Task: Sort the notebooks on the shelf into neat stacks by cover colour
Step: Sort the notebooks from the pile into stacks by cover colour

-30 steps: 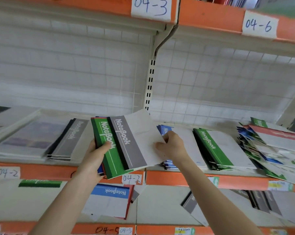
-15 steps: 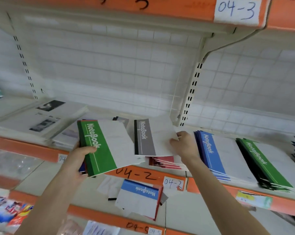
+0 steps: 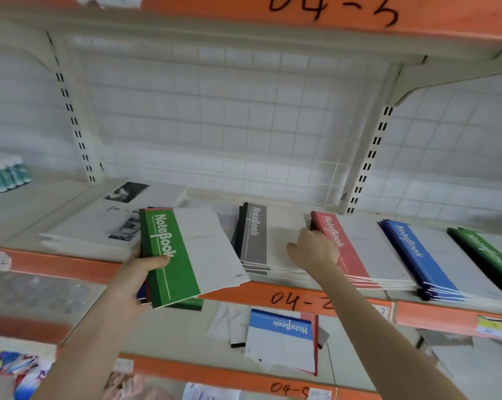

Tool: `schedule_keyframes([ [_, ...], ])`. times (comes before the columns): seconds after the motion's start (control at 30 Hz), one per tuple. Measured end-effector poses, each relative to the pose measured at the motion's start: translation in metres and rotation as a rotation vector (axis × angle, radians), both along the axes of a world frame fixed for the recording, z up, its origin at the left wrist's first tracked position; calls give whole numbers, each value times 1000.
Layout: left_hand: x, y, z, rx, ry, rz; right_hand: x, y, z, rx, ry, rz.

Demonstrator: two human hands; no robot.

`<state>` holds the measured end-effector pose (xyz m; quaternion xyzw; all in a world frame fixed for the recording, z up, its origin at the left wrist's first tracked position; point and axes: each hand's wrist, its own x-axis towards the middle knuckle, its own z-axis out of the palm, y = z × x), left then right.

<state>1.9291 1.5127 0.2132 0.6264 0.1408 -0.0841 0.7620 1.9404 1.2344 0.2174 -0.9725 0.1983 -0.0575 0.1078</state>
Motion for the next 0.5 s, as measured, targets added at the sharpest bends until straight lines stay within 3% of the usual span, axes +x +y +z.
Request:
schedule_keyframes([
  [0.1, 3, 9, 3, 11, -45, -65, -3, 4, 0, -10, 25, -27],
  [0.17, 7, 10, 4, 15, -80, -107, -7, 9, 3, 82, -85, -17],
  [0.23, 8, 6, 6, 1, -113, -145, -13, 21, 10, 402, -210, 7],
  [0.3, 7, -4, 7, -17, -133, -187, -23, 38, 23, 773, -119, 26],
  [0.33, 7, -11, 7, -29, -139, -204, -28, 46, 27, 849, -44, 54],
  [0.4, 7, -26, 8, -52, -145, -228, -39, 57, 32, 797, 35, 109],
  [0.5, 7, -51, 12, -80, -178, -240, -49, 56, 33, 509, -25, 80],
])
